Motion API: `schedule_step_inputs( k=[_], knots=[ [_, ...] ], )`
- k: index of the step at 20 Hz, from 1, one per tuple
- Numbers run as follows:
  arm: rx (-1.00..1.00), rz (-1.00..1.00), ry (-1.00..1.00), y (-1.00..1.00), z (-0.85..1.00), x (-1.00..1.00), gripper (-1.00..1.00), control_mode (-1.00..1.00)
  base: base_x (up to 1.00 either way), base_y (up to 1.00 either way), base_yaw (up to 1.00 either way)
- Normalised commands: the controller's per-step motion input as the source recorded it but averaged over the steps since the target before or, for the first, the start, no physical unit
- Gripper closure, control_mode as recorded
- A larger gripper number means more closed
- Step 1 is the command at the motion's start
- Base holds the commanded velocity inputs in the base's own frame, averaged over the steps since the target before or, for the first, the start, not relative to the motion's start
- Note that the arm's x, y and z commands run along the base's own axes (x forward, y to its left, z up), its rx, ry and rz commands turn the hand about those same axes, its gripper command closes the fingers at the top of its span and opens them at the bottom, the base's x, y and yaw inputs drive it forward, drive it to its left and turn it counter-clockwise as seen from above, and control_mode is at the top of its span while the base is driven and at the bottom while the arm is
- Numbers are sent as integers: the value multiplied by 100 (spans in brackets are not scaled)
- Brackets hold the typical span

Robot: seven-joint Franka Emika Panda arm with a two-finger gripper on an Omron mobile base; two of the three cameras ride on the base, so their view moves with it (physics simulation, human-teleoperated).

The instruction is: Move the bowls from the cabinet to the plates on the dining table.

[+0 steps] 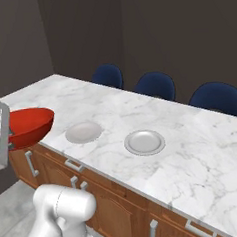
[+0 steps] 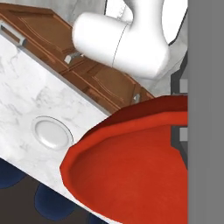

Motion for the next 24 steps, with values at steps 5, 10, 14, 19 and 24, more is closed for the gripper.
schedule_step_inputs(
  k=[5, 10, 14, 19, 24],
  knots=[
    [0, 2, 4, -3, -7, 61, 100, -100, 0, 0, 0],
    [0, 1, 8, -1, -16, 55, 100, -100, 0, 0, 0],
    [0, 1, 7, -4, -12, 53, 100, -100, 0, 0, 0],
    [0, 0, -1, -3, -11, 43, 100, -100, 0, 0, 0],
    [0, 0, -6, 0, -18, 32, 100, -100, 0, 0, 0]
  ],
)
